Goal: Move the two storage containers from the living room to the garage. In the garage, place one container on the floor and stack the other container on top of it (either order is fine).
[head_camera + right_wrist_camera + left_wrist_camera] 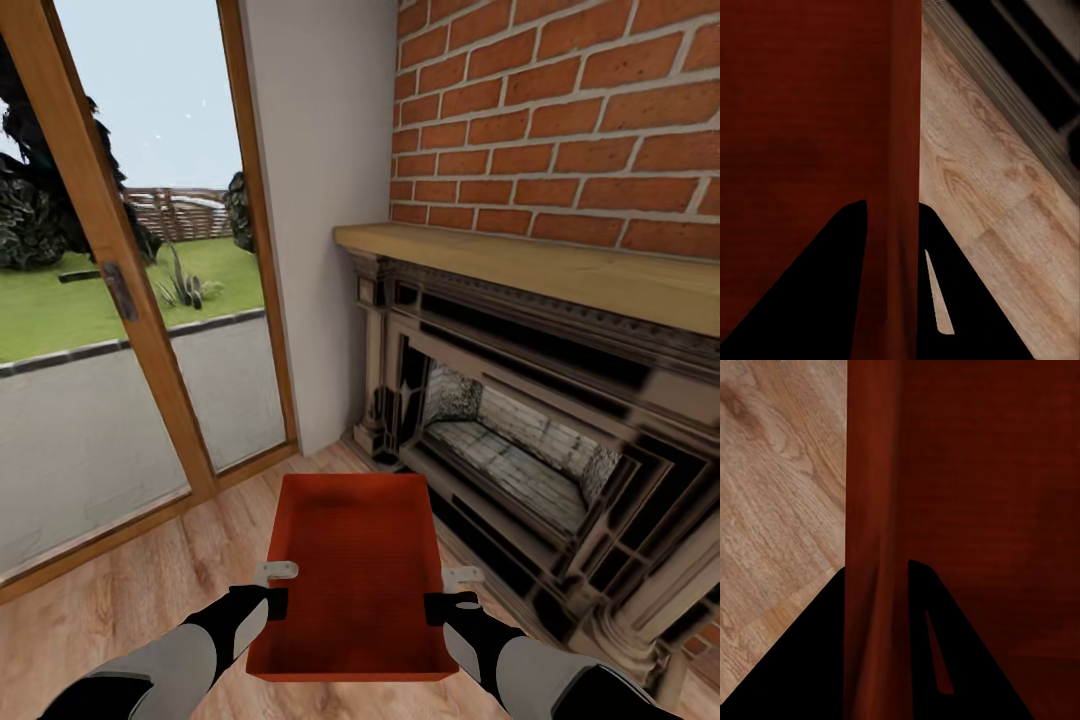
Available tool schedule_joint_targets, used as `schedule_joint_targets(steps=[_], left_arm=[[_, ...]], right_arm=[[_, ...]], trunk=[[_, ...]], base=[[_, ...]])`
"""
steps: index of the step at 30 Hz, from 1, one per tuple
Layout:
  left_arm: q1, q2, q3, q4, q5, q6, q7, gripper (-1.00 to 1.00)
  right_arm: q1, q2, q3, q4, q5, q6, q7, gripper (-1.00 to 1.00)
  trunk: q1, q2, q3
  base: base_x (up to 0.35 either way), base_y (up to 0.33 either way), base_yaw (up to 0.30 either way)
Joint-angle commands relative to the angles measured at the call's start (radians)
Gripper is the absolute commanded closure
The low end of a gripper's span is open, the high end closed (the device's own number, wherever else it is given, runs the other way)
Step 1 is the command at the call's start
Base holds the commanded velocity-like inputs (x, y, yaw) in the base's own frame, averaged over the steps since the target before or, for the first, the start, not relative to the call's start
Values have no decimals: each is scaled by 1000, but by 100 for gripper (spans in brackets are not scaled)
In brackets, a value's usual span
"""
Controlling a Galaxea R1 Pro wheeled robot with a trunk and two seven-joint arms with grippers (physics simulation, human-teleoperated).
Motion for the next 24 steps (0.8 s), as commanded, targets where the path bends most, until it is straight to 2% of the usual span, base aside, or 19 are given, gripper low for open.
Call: schedule_joint_targets(steps=[1, 24], left_arm=[[-1, -1, 4, -4, -3, 6, 7, 100], [-1, -1, 4, -4, -3, 6, 7, 100]], right_arm=[[-1, 5, 15, 2, -19, -2, 2, 100], [-1, 5, 15, 2, -19, -2, 2, 100]], trunk=[[1, -2, 0], [1, -2, 36]], base=[[0, 0, 0], [0, 0, 0]])
